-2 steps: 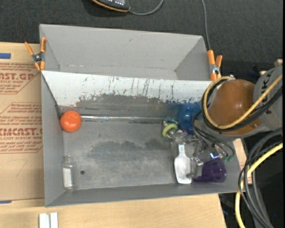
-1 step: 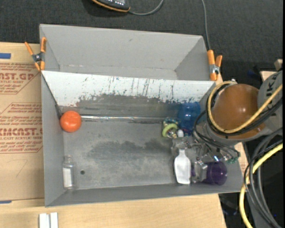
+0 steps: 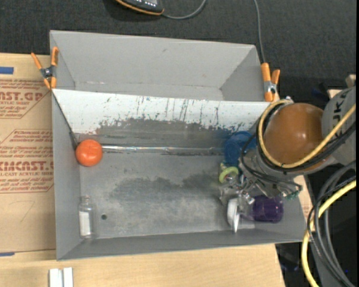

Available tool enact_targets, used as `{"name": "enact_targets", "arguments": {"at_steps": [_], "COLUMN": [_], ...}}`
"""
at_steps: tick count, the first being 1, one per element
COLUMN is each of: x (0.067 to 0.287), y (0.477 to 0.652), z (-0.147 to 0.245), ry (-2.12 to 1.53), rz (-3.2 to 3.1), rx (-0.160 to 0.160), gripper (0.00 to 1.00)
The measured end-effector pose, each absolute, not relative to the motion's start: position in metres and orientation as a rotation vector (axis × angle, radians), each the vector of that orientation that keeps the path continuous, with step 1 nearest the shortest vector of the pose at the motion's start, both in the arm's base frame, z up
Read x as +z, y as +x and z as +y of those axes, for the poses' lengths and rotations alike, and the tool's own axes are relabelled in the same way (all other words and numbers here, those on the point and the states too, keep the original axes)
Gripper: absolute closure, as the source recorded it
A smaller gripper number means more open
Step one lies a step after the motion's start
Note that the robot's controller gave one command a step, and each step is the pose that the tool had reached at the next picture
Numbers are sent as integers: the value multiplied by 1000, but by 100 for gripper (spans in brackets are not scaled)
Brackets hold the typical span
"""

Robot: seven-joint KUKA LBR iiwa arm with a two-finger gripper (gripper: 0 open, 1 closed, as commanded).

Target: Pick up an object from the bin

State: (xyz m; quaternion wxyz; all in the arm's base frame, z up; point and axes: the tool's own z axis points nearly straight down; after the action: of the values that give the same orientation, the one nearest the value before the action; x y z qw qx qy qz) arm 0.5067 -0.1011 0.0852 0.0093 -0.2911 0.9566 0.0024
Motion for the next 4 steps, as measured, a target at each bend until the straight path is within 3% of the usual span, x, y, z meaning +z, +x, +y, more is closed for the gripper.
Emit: {"name": "enact_targets", "arguments": {"at_steps": [1, 2, 3, 4], "x": [85, 98, 92, 181], "y": [507, 492, 493, 501], "z": [-101, -123, -128, -122], "ry": [-909, -836, -865, -885], "rz": [2988, 2999, 2995, 2981], "rx": [8, 18, 13, 17], "gripper": [100, 100, 100, 100]}}
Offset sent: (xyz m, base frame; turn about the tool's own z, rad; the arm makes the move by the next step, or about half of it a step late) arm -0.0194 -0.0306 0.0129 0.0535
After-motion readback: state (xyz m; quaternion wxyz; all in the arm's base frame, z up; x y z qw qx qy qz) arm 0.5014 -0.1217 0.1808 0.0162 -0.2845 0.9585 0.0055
